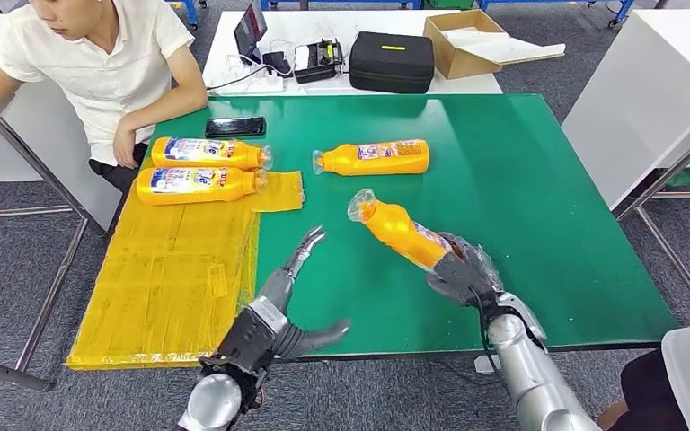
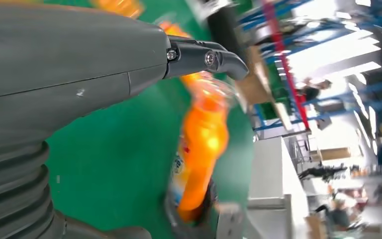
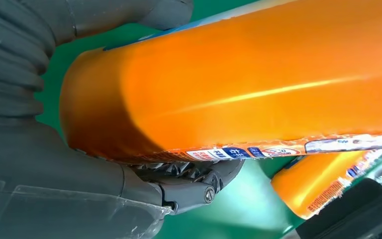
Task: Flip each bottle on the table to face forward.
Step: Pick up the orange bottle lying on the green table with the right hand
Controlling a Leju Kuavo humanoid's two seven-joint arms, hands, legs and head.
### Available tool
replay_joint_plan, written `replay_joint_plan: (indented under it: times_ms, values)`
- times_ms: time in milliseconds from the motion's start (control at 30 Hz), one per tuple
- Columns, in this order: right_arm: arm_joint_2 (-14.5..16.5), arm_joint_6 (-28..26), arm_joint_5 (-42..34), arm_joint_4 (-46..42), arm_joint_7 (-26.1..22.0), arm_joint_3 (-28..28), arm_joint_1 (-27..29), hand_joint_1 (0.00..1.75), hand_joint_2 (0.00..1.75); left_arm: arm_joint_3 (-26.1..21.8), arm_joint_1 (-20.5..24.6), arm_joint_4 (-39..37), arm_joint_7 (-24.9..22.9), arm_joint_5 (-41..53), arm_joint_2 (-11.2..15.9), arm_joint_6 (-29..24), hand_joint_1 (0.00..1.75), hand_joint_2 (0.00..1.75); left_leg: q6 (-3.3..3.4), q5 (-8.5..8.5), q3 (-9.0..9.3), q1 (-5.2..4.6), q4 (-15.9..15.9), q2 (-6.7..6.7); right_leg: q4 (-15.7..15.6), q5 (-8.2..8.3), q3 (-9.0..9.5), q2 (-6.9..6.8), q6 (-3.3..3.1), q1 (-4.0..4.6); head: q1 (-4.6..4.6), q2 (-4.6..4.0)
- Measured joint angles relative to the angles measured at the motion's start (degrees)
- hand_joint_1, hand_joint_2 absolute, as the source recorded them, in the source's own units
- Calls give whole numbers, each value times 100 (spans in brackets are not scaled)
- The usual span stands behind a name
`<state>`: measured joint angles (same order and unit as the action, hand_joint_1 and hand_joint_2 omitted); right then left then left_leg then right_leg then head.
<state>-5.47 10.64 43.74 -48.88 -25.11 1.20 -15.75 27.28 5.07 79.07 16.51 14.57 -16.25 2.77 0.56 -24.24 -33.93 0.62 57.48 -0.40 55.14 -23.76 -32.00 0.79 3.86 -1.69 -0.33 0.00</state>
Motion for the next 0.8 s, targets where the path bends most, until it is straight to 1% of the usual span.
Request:
replay_joint_plan:
  times_ms: [100, 200, 333, 433, 500, 633, 800]
  values:
    - [77, 30, -444, -730, 190, 156, 402, 175, 175, -88, 9, -213, -315, -936, -9, -79, 0, 175, -2, 5, -16, 3, -1, 1, 3, 1, -4, 1, -2, 4, -1, 0]
    - [141, 61, -626, -1197, 378, 334, 622, 175, 175, -164, 12, -368, -381, -1182, -22, -100, 0, 175, -2, 7, -36, 4, -1, 9, 5, 2, -26, 6, -3, 3, -3, 0]
    - [221, -21, -803, -1525, 194, 495, 777, 174, 175, -238, 12, -487, -476, -1506, -34, -140, 0, 175, 0, 11, -63, 3, -1, 1, 7, 1, -37, 2, -2, -3, 1, 0]
    - [452, -180, -819, -1872, 116, 652, 852, 172, 175, -318, 6, -583, -471, -1830, -43, -156, 0, 175, 2, 15, -90, 2, 0, 0, 8, 4, -64, 2, 0, -4, 1, 0]
    - [651, -289, -748, -2131, 165, 814, 875, 170, 175, -359, 1, -622, -399, -1877, -47, -88, 0, 175, 1, 16, -99, 2, 1, 3, 8, 5, -81, 2, 0, -4, -2, 0]
    - [916, -398, -607, -2457, 235, 1147, 935, 175, 175, -365, -8, -611, -289, -1556, -55, -5, 0, 175, -1, 21, -116, 4, 0, -14, 10, 1, -88, -11, 0, -3, -1, 0]
    - [1011, -432, -485, -2517, 193, 1535, 961, 174, 175, -350, -9, -566, -259, -1391, -56, 130, 0, 175, -1, 20, -135, 2, 0, -17, 10, 1, -103, -14, 0, -6, 1, 0]
